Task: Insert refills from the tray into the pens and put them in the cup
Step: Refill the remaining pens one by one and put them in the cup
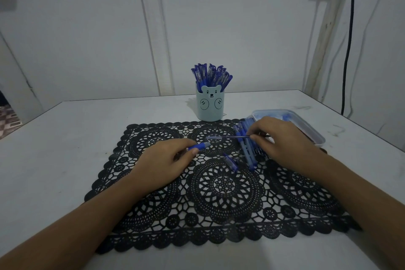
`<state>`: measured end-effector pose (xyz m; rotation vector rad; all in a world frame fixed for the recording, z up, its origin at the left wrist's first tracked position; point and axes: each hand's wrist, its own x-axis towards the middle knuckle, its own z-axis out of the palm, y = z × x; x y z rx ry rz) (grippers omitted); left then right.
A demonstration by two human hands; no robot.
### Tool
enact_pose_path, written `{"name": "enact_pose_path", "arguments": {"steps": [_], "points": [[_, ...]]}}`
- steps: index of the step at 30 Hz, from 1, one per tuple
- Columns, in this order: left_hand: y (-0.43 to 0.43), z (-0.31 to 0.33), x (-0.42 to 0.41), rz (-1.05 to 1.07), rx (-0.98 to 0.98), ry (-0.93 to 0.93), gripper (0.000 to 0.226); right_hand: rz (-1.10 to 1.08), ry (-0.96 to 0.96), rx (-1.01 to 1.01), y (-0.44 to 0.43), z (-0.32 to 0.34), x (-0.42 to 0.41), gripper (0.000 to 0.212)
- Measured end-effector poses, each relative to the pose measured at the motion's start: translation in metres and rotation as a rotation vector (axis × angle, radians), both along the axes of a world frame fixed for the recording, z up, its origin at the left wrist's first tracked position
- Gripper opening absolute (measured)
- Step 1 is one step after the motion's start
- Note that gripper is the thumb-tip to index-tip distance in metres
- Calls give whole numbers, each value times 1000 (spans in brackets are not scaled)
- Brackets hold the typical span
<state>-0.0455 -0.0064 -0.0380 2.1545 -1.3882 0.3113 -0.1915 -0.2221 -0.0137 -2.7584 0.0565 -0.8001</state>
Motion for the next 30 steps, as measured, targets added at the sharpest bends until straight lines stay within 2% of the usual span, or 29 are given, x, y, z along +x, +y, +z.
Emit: {"name": "enact_pose_path", "arguments": {"steps": [12, 17, 27, 30], "points": [[0, -2, 2, 12, -51, 72, 32, 18, -14, 46, -2, 0, -2, 9], [1, -3, 4, 0, -60, 65, 42, 18, -11, 45, -2, 0, -3, 8], [0, -3, 4, -29, -85, 89, 31, 2, 14, 30, -3, -3, -1, 8], [1, -4, 4, -28, -102, 22, 36, 18, -9, -10, -4, -4, -1, 9]]}}
